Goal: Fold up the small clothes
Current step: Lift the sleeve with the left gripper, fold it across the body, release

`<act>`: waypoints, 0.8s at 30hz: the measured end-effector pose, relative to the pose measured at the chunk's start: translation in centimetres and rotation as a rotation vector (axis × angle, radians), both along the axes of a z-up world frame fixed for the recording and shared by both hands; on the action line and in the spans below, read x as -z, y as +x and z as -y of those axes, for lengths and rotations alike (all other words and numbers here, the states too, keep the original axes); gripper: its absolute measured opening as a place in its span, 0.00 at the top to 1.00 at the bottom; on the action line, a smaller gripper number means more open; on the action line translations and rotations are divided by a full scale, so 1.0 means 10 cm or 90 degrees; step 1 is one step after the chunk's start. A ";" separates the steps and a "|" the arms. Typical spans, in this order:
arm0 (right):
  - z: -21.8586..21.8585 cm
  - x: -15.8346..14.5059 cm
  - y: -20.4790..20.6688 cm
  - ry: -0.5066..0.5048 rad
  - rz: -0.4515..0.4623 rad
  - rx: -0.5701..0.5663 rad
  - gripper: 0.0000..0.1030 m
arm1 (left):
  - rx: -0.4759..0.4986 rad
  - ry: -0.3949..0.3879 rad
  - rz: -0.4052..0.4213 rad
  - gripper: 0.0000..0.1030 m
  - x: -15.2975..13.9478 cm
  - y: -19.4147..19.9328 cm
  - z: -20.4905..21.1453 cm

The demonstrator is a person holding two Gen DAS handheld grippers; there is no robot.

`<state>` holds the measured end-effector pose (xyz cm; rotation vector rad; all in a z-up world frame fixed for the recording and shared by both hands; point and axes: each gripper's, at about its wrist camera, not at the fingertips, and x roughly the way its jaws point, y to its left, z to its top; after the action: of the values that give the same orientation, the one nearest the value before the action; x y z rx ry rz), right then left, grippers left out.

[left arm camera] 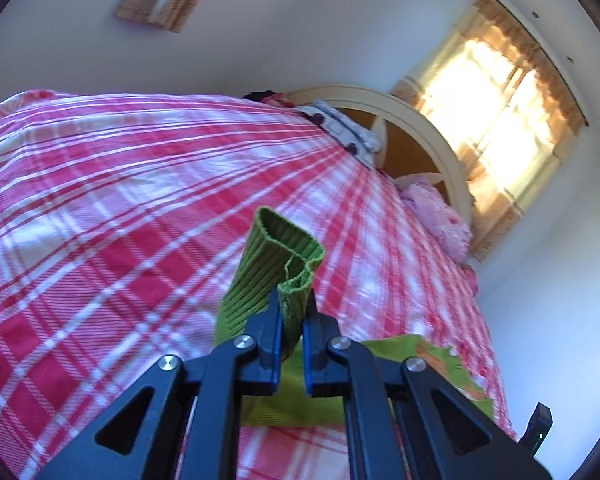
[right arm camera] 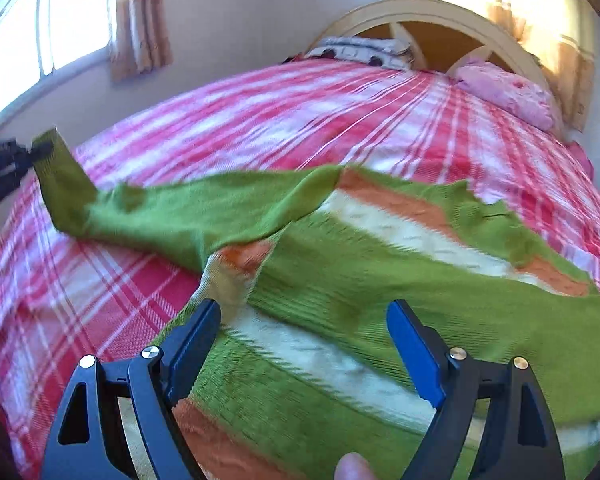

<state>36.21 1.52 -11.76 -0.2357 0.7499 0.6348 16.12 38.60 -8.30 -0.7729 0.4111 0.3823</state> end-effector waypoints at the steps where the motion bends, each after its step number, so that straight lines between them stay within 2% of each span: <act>1: 0.10 -0.05 0.00 0.021 -0.005 0.017 0.17 | 0.007 0.000 0.005 0.92 -0.03 0.03 0.04; 4: 0.36 -0.17 -0.02 0.063 -0.013 0.060 0.17 | 0.032 -0.009 0.026 0.93 -0.14 0.15 0.16; 9: 0.65 -0.26 -0.14 0.095 0.003 0.096 0.17 | 0.071 0.000 0.053 0.93 -0.34 0.38 0.40; 16: 0.96 -0.29 -0.38 0.116 -0.012 0.115 0.17 | 0.135 0.024 0.079 0.93 -0.63 0.70 0.83; 24: 1.30 -0.34 -0.57 0.144 -0.001 0.135 0.17 | 0.189 0.038 0.127 0.93 -1.03 0.96 1.35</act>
<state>30.54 -11.52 -8.37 0.0520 0.6867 0.5136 25.72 25.08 1.96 -0.6733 0.3188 0.0383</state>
